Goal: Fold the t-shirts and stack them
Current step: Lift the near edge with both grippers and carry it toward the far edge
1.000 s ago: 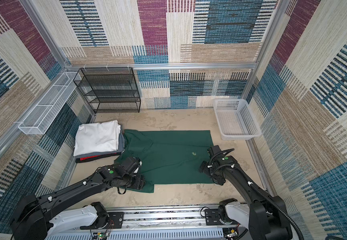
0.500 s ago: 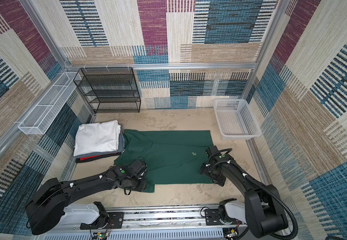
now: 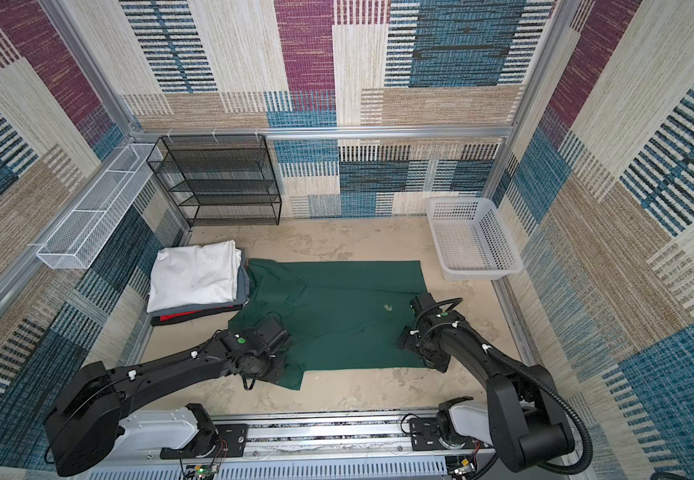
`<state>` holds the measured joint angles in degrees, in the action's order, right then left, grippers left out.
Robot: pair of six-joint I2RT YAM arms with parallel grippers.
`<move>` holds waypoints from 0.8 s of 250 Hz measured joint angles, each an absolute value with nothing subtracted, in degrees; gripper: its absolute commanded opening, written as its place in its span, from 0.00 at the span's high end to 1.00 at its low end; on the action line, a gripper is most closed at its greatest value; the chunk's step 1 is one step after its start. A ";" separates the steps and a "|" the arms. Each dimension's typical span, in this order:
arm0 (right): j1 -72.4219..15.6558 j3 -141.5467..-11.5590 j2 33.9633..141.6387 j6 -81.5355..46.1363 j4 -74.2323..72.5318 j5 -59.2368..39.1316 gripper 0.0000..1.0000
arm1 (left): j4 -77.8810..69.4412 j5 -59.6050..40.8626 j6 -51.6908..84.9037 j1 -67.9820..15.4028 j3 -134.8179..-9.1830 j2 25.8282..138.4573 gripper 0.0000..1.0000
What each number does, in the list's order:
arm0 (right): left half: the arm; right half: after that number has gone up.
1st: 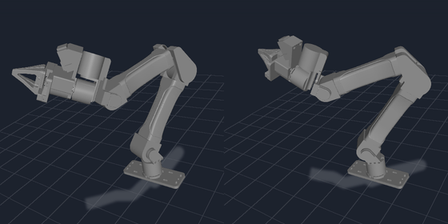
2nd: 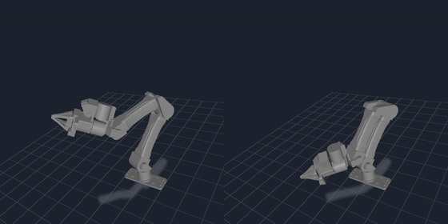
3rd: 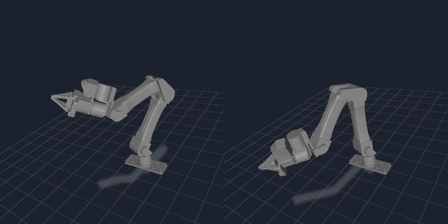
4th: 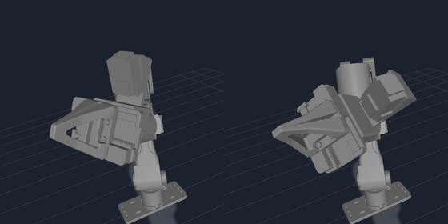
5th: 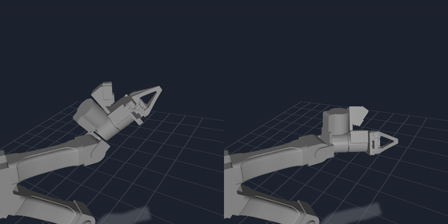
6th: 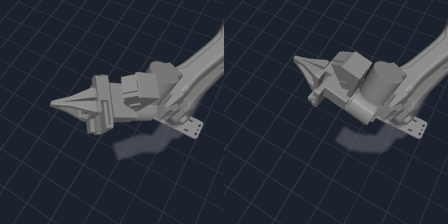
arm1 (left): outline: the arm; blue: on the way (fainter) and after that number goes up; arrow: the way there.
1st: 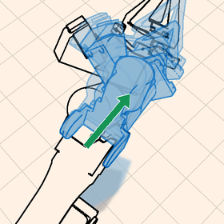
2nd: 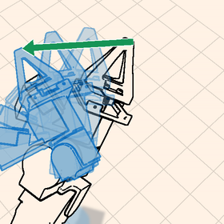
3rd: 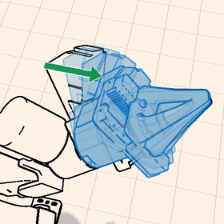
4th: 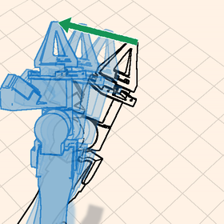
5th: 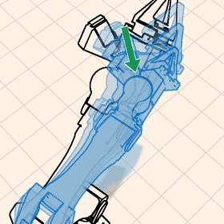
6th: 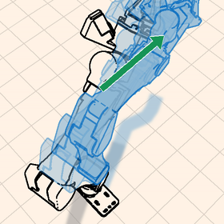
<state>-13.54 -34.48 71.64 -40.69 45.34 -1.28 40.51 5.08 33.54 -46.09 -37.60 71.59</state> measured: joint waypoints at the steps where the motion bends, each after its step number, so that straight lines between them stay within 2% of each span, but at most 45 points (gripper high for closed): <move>1: -13.54 -34.48 71.61 -40.69 45.34 -1.26 0.04 | 40.60 5.17 33.56 -46.06 -37.60 71.50 1.00; 18: -13.54 -34.44 71.53 -40.93 45.36 -0.93 0.06 | 42.22 5.96 34.15 -45.28 -37.58 70.04 1.00; 32: -13.54 -34.37 71.33 -40.88 45.41 -0.78 0.20 | 43.20 6.83 34.59 -44.86 -37.58 69.01 1.00; 44: -13.54 -34.20 71.33 -40.86 45.71 -0.14 0.27 | 43.90 7.33 34.79 -44.73 -37.58 68.29 1.00; 65: -13.39 -33.98 71.33 -40.97 46.30 0.69 0.28 | 44.58 7.55 34.83 -44.62 -37.58 67.35 1.00; 80: -13.50 -33.71 71.40 -40.80 46.15 0.86 0.34 | 44.99 7.60 34.83 -44.62 -37.65 66.89 1.00; 101: -13.47 -33.61 71.90 -40.80 46.50 1.65 0.36 | 45.80 7.66 34.98 -44.62 -38.04 66.02 1.00; 124: -13.50 -33.36 72.20 -41.04 46.74 2.33 0.49 | 45.93 7.97 35.66 -44.51 -38.06 64.23 1.00; 144: -13.43 -33.36 72.25 -41.06 46.39 2.90 0.56 | 46.11 8.21 36.10 -44.36 -38.06 62.59 1.00; 172: -13.47 -32.99 71.96 -41.01 45.39 3.46 0.73 | 47.40 8.84 36.34 -43.72 -38.63 60.42 1.00; 190: -13.47 -32.82 71.92 -41.04 44.62 3.70 0.74 | 47.77 8.95 36.47 -43.09 -39.07 58.92 1.00; 200: -13.47 -32.75 71.94 -41.04 44.45 3.77 0.80 | 47.81 8.91 36.45 -42.68 -39.13 58.46 1.00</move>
<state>-13.47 -32.75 71.94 -41.04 44.45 3.77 47.81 8.91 36.45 -42.68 -39.13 58.46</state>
